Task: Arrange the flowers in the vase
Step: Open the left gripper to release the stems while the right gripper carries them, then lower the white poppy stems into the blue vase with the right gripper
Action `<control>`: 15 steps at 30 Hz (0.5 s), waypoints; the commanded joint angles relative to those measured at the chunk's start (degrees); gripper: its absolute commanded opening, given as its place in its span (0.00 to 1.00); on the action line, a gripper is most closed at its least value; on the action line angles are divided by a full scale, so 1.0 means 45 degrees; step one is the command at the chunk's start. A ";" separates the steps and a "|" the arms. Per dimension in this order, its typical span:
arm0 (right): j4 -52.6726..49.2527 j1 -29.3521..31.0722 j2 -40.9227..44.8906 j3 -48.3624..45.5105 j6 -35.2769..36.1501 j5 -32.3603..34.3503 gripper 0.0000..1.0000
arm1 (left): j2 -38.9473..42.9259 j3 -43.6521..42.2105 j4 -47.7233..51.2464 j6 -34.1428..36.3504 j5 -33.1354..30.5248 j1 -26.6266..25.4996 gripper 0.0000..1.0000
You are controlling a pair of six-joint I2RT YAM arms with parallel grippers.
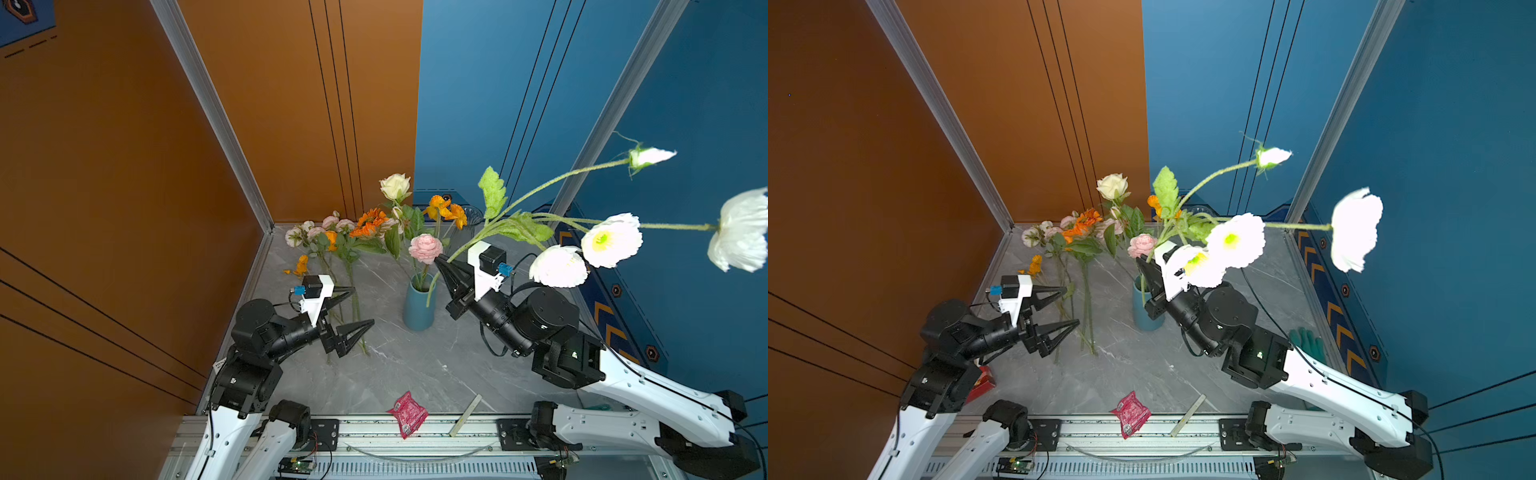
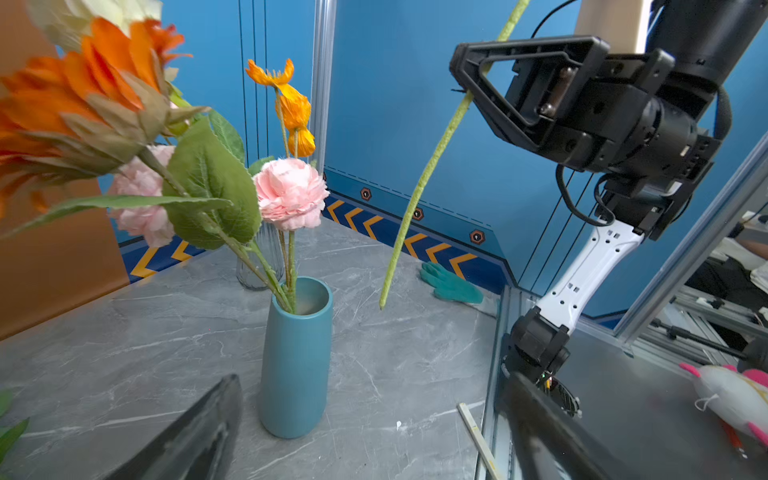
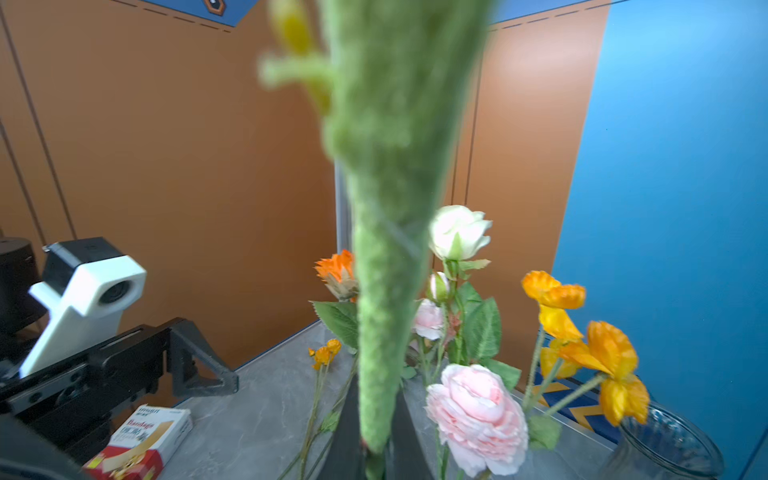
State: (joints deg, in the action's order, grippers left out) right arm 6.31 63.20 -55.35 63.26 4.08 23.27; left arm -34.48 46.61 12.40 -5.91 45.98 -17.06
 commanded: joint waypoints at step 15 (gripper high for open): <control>0.2305 -0.3488 -0.1459 -0.0348 -0.2388 -0.1293 0.00 | -0.4254 0.0804 0.0100 0.3842 -0.2811 -0.2976 0.98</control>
State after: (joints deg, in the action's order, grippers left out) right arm 13.39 47.90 -60.93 60.99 -3.40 20.14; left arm -52.16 47.83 11.42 8.01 33.17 -30.72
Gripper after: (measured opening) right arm 0.067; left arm 0.979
